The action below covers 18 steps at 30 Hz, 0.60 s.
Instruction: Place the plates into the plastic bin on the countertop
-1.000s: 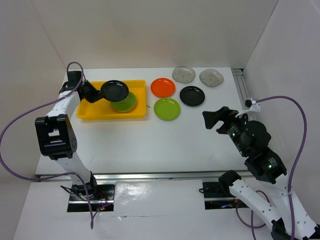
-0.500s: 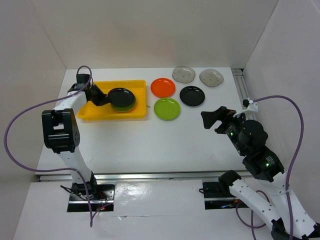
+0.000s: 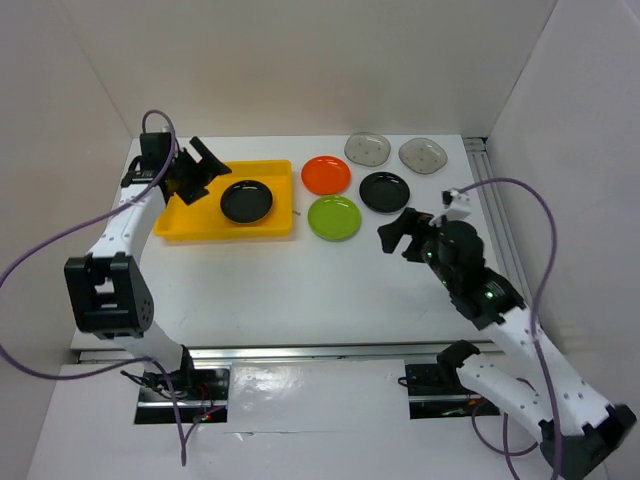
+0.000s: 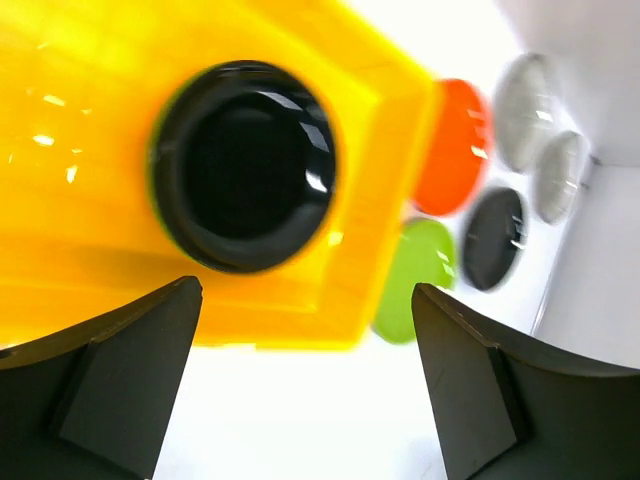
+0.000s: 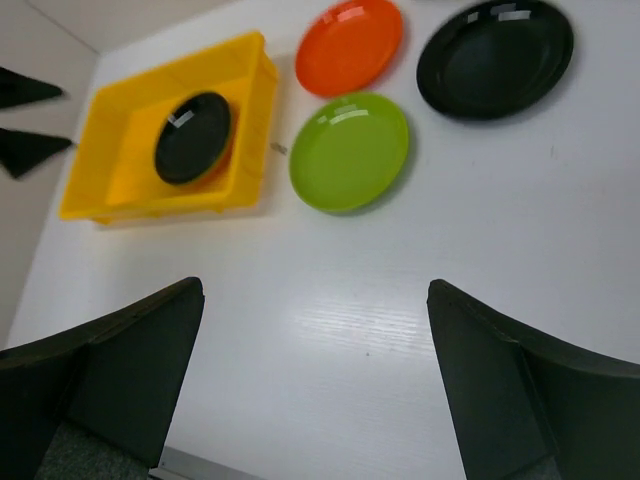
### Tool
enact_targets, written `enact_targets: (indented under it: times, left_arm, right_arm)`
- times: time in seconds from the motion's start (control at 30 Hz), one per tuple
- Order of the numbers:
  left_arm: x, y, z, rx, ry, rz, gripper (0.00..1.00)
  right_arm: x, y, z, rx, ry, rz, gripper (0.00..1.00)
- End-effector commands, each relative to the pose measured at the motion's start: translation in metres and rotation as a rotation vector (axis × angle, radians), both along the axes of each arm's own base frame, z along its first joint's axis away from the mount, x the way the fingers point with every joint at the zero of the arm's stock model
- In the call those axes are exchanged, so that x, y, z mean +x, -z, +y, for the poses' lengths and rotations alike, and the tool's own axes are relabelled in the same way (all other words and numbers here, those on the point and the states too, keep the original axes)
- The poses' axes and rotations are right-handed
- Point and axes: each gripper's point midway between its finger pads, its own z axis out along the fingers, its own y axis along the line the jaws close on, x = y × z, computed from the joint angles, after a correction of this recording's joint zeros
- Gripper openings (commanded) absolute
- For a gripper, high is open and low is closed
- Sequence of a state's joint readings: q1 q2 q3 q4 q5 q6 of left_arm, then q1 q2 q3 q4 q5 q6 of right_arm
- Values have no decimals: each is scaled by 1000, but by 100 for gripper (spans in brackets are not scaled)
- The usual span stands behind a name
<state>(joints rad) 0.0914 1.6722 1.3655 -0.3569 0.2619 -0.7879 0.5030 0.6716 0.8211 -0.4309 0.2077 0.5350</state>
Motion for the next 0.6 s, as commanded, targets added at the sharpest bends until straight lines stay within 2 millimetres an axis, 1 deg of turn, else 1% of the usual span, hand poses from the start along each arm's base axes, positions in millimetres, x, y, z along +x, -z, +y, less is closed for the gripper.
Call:
enact_targets:
  times: [0.0, 0.03, 0.07, 0.1, 0.13, 0.17, 0.2, 0.23, 0.27, 0.3, 0.33, 0.37, 0.4, 0.43, 0.47, 0.5, 0.53, 0.57]
  left_arm:
    - [-16, -94, -19, 80, 65, -213, 100]
    - [-22, -103, -23, 103, 74, -223, 100]
    - [-34, -106, -33, 127, 114, -206, 100]
    - [-41, -119, -36, 138, 130, -223, 100]
    - [-53, -130, -36, 146, 134, -242, 100]
    - [-64, -134, -41, 157, 171, -244, 100]
    - [-73, -131, -42, 160, 192, -240, 100]
    - [-88, -142, -43, 168, 205, -272, 100]
    - [-96, -143, -42, 183, 214, -287, 100]
    - [-106, -134, -43, 184, 230, -275, 100]
    - [-115, -132, -44, 186, 244, -273, 100]
    - [-126, -139, -43, 204, 252, -307, 100]
    - [-132, -131, -42, 210, 259, -291, 100]
    - [-138, -127, -42, 219, 268, -280, 100]
    - [-141, -126, -40, 225, 260, -282, 100]
    - [-149, -124, -40, 225, 260, -285, 100]
    - [-152, -122, -39, 233, 266, -288, 100]
    - [-155, -121, -39, 234, 266, -291, 100]
  right_arm:
    - [29, 52, 23, -10, -29, 79, 100]
    - [35, 60, 23, -11, -10, 89, 100]
    - [42, 74, 26, -19, -12, 112, 100]
    - [46, 87, 26, -16, -16, 128, 100]
    - [57, 81, 33, 19, -35, 83, 100]
    - [63, 94, 38, 24, -74, 104, 100]
    - [67, 102, 40, 24, -74, 105, 100]
    - [78, 96, 41, 50, -62, 68, 100]
    - [87, 114, 39, 35, -45, 107, 100]
    - [93, 121, 38, 32, -36, 114, 100]
    - [102, 121, 40, 53, -35, 104, 100]
    - [110, 142, 38, 36, -19, 153, 100]
    - [112, 151, 43, 40, -44, 170, 100]
    - [125, 147, 43, 47, -33, 151, 98]
    - [129, 154, 45, 42, -32, 165, 97]
    - [132, 179, 46, 21, -29, 224, 96]
    - [143, 179, 45, 32, -14, 223, 96]
    - [145, 200, 46, 17, -11, 265, 92]
